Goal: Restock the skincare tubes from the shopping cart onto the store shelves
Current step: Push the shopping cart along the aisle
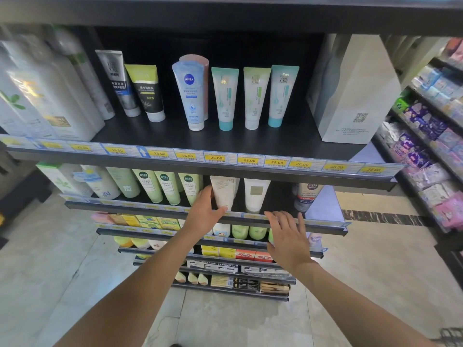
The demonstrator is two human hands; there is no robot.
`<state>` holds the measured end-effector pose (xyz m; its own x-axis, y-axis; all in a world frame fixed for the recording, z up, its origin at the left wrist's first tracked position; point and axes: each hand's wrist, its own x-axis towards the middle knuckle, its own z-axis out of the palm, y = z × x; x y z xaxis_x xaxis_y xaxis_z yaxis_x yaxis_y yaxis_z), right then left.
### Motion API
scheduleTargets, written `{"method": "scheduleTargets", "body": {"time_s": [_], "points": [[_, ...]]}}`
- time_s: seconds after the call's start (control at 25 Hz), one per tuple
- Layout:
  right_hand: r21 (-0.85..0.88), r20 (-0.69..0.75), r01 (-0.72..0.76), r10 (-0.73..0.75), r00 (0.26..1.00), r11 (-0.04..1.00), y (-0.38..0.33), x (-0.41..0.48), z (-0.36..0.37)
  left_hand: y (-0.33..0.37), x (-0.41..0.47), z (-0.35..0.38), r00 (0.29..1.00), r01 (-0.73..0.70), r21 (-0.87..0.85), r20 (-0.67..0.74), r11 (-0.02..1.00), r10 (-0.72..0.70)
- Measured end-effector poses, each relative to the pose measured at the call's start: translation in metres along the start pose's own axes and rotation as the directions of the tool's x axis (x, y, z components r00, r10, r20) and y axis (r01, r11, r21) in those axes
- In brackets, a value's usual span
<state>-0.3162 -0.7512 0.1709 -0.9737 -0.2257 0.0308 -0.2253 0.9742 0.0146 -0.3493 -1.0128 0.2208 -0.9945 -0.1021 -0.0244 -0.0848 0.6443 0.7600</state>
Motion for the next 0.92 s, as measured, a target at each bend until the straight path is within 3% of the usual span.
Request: {"method": "scheduleTargets", "body": {"time_s": [0.2, 0.52, 0.92], "points": [[0.001, 0.045, 0.002, -0.002, 0.999, 1.000, 0.000, 0.001, -0.007, 0.001, -0.017, -0.010, 1.000, -0.029, 0.058, -0.004, 0.998, 0.029], [0.143, 0.094, -0.059, 0.046, 0.995, 0.988, -0.013, -0.003, -0.044, -0.001, -0.057, -0.035, 0.992, -0.100, 0.190, 0.099, 0.977, 0.082], [0.174, -0.175, -0.077, 0.108, 0.979, 0.982, -0.055, -0.118, -0.130, 0.010, -0.155, -0.079, 0.905, -0.425, 0.290, 0.167, 0.858, 0.391]]}}
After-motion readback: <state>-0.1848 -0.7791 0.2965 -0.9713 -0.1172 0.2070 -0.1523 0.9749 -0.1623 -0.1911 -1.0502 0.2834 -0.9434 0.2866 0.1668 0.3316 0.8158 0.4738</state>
